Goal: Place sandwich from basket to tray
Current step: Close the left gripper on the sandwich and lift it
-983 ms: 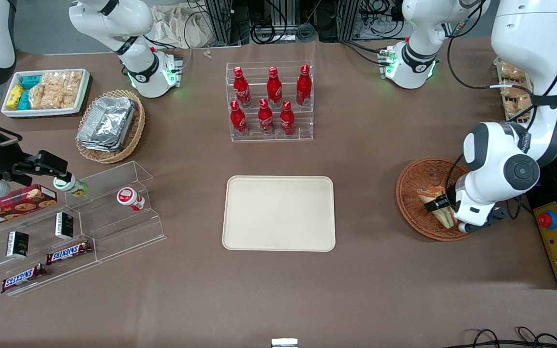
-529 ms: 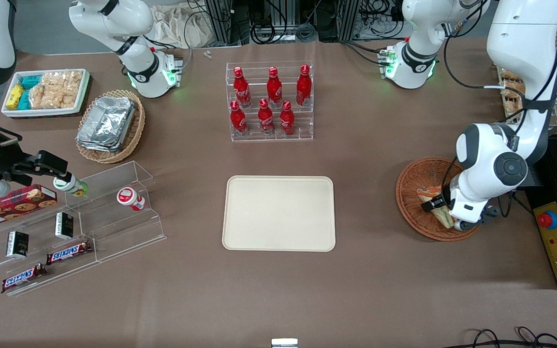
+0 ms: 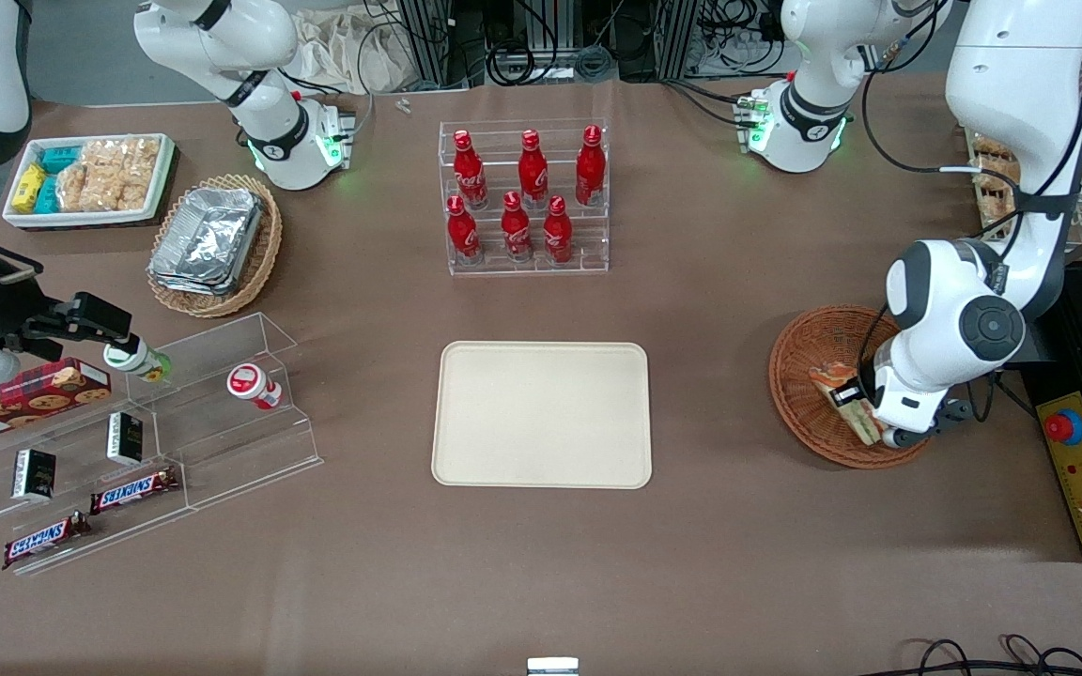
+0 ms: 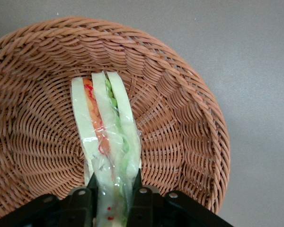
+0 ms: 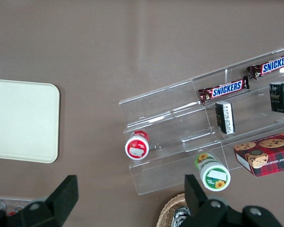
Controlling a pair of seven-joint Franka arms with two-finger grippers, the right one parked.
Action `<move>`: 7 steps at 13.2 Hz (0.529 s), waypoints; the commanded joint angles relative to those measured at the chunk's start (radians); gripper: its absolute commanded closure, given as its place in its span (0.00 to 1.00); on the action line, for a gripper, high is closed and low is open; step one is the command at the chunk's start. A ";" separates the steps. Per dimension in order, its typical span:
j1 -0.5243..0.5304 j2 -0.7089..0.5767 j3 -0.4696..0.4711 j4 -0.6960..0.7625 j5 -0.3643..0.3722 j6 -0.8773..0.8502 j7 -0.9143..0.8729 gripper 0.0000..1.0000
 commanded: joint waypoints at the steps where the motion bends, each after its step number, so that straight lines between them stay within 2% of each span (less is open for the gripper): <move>1: -0.008 -0.012 0.000 0.001 -0.008 -0.005 -0.011 1.00; 4: -0.010 -0.031 -0.001 0.062 -0.003 -0.111 0.006 1.00; 7: -0.011 -0.056 -0.023 0.232 0.001 -0.369 0.010 1.00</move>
